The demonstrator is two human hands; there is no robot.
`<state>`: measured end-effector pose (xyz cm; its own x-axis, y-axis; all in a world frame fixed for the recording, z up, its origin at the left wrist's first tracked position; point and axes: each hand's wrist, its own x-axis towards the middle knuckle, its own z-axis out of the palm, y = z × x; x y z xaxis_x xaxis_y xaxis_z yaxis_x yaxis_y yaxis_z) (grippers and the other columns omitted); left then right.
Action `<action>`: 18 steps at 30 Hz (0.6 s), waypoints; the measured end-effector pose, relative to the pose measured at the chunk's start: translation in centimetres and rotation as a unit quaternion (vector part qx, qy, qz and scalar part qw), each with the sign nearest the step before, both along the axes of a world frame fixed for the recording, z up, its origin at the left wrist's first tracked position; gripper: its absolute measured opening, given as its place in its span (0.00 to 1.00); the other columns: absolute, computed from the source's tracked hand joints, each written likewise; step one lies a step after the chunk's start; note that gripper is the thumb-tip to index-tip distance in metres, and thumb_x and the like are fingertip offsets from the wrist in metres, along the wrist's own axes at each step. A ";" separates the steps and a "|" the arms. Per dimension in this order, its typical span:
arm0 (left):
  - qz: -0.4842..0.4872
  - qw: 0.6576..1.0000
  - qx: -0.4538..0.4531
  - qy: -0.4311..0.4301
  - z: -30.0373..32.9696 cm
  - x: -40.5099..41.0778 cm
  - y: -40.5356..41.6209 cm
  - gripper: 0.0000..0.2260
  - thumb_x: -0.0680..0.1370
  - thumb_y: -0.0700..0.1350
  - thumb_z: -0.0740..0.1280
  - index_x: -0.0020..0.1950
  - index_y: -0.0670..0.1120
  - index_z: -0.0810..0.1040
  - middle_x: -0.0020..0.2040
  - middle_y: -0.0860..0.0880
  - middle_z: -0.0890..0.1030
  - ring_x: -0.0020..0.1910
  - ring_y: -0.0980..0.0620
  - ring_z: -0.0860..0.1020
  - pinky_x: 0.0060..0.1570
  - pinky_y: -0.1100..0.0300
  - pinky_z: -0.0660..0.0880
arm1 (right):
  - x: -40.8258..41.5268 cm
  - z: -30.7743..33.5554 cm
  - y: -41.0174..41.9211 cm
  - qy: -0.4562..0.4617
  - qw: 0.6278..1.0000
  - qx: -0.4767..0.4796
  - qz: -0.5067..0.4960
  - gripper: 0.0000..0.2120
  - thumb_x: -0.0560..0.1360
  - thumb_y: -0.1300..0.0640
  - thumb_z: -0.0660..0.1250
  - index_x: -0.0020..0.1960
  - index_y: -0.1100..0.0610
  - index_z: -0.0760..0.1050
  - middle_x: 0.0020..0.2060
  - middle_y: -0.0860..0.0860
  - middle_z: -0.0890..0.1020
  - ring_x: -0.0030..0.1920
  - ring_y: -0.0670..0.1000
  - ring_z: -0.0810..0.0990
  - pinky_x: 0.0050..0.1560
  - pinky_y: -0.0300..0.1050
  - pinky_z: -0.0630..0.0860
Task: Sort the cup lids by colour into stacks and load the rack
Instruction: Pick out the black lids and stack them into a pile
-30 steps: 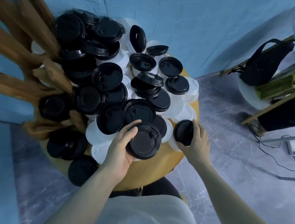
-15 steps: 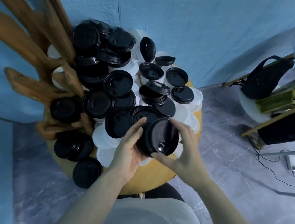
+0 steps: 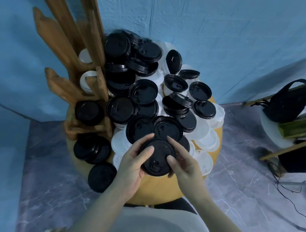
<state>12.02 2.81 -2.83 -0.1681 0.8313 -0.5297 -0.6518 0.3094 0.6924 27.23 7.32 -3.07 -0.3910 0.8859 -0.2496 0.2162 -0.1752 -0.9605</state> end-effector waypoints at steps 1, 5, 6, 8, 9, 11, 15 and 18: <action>-0.001 1.000 -0.001 0.008 -0.1 -0.2 -0.3 0.20 0.74 0.42 0.68 0.66 0.47 0.78 0.61 0.42 0.82 0.60 0.44 0.81 0.60 0.43 0.78 | -0.3 -0.1 -0.3 0.001 1.000 -0.002 -0.010 0.21 0.75 0.55 0.64 0.68 0.45 0.72 0.47 0.50 0.82 0.34 0.47 0.76 0.39 0.42 0.76; 0.012 1.000 0.005 -0.009 -0.9 -1.3 -1.8 0.18 0.77 0.41 0.70 0.66 0.47 0.78 0.62 0.41 0.81 0.61 0.43 0.81 0.54 0.50 0.81 | -1.2 -0.3 -1.0 -0.007 1.000 -0.013 0.018 0.21 0.79 0.61 0.66 0.67 0.43 0.72 0.50 0.53 0.82 0.33 0.52 0.76 0.38 0.44 0.76; 0.019 1.000 0.009 -0.021 -0.9 -1.6 -2.2 0.19 0.76 0.40 0.71 0.67 0.46 0.77 0.63 0.41 0.81 0.61 0.43 0.81 0.52 0.52 0.81 | -1.4 -0.2 -1.0 -0.013 0.999 -0.011 0.037 0.21 0.79 0.61 0.66 0.67 0.43 0.72 0.52 0.53 0.81 0.34 0.51 0.76 0.39 0.43 0.77; 0.031 0.999 0.016 -0.037 -1.0 -2.1 -3.0 0.24 0.73 0.40 0.72 0.69 0.46 0.75 0.63 0.42 0.81 0.62 0.43 0.81 0.50 0.51 0.81 | -1.8 0.2 -0.6 -0.039 0.997 0.028 0.068 0.19 0.78 0.55 0.67 0.66 0.40 0.72 0.54 0.48 0.80 0.41 0.45 0.77 0.43 0.38 0.76; 0.039 0.998 0.017 -0.040 -1.1 -2.4 -3.2 0.25 0.72 0.39 0.72 0.69 0.46 0.75 0.63 0.42 0.81 0.62 0.43 0.80 0.50 0.50 0.82 | -1.9 0.4 -0.2 -0.064 0.992 0.073 0.077 0.17 0.78 0.50 0.66 0.66 0.39 0.72 0.54 0.43 0.78 0.46 0.45 0.78 0.46 0.37 0.75; 0.065 0.997 0.014 -0.041 -1.2 -2.8 -3.6 0.25 0.72 0.35 0.72 0.69 0.47 0.75 0.60 0.43 0.83 0.61 0.43 0.81 0.52 0.49 0.82 | -1.7 0.1 1.2 -0.151 0.966 0.194 0.076 0.18 0.78 0.42 0.63 0.67 0.42 0.73 0.56 0.39 0.76 0.55 0.45 0.76 0.52 0.37 0.73; 0.112 0.993 0.005 -0.041 -1.2 -3.5 -3.7 0.26 0.72 0.35 0.72 0.70 0.48 0.74 0.58 0.45 0.84 0.59 0.45 0.82 0.56 0.45 0.80 | -0.6 -2.0 4.5 -0.340 0.850 0.393 0.083 0.19 0.73 0.53 0.71 0.63 0.54 0.78 0.59 0.51 0.78 0.62 0.54 0.69 0.58 0.54 0.69; 0.120 0.992 0.007 -0.036 -1.1 -3.9 -3.4 0.26 0.72 0.37 0.69 0.70 0.49 0.74 0.61 0.45 0.82 0.59 0.45 0.82 0.53 0.45 0.82 | -0.1 -3.2 5.7 -0.387 0.808 0.427 0.119 0.16 0.67 0.59 0.79 0.54 0.56 0.82 0.56 0.54 0.80 0.64 0.56 0.67 0.59 0.52 0.63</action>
<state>8.08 -0.60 -3.89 -0.3232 0.7797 -0.5362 -0.7539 0.1303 0.6439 27.15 13.00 -6.24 -0.5954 0.7870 0.1616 0.7408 0.6156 -0.2689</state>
